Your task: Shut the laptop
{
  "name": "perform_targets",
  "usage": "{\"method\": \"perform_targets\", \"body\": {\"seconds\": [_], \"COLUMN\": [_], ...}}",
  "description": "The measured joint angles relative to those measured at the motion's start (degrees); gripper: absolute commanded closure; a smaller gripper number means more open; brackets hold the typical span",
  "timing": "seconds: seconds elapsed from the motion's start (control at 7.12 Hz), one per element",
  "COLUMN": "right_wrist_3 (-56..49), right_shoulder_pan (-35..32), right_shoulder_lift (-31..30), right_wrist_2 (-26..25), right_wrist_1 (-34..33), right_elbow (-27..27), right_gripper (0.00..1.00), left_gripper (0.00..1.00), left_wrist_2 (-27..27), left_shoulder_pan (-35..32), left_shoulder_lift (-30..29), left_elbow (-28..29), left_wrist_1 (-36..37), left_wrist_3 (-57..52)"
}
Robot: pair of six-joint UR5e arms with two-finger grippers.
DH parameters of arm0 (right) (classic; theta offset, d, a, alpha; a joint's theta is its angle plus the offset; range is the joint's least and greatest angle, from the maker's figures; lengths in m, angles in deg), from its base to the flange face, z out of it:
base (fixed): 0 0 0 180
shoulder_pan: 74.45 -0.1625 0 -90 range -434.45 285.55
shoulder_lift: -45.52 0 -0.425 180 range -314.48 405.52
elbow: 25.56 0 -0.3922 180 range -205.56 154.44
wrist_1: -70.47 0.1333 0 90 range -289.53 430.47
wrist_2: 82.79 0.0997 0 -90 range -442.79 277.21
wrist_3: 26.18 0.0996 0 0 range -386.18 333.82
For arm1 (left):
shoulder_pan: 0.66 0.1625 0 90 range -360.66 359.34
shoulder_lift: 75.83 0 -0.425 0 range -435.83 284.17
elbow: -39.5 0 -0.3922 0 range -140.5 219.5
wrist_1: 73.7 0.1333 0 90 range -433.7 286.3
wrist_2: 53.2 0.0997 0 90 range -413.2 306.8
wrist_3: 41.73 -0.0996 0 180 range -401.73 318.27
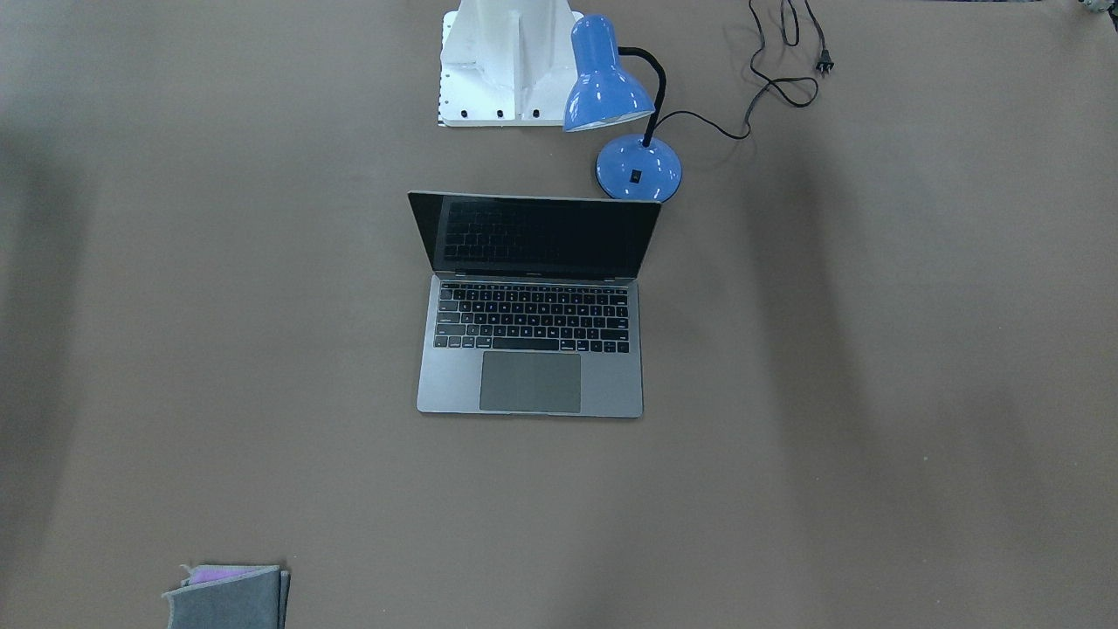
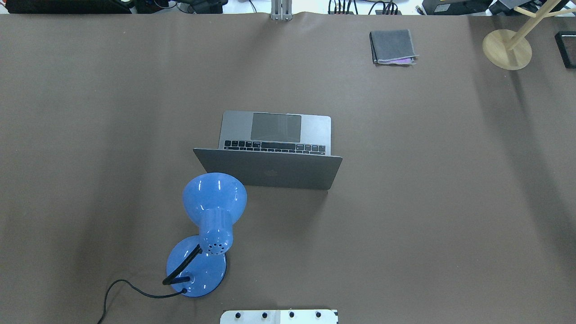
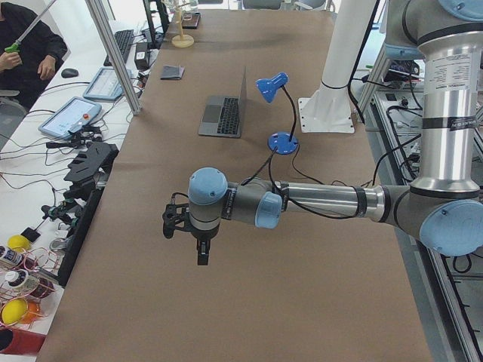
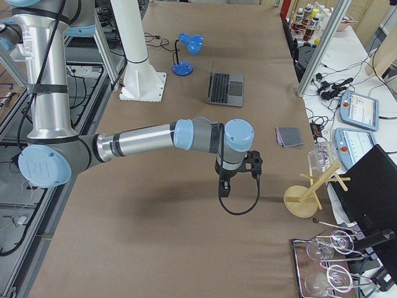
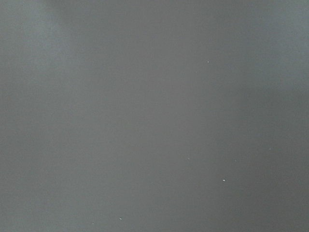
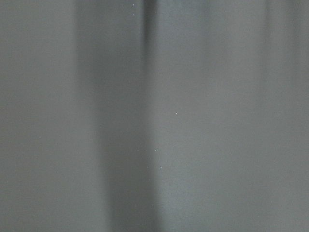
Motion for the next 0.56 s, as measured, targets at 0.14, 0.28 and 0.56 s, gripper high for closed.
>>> {"method": "perform_targets", "body": {"seconds": [0.14, 0.28, 0.56], "right_wrist_3": [0.0, 0.0, 0.0], "right_shoulder_pan": [0.0, 0.0, 0.1], "right_shoulder_lift": [0.0, 0.0, 0.0], "right_wrist_2": [0.0, 0.0, 0.0], "right_wrist_1": [0.0, 0.0, 0.0], "right_elbow": [0.0, 0.0, 0.1], "right_gripper": [0.00, 0.00, 0.00], "left_gripper": [0.02, 0.02, 0.02], "left_wrist_2": [0.0, -0.1, -0.1], "left_shoulder_pan": [0.0, 0.0, 0.0], "left_shoulder_lift": [0.0, 0.0, 0.0], "left_elbow": [-0.1, -0.1, -0.1], "left_wrist_1": [0.0, 0.0, 0.0], "left_wrist_3": [0.0, -0.1, -0.1]}}
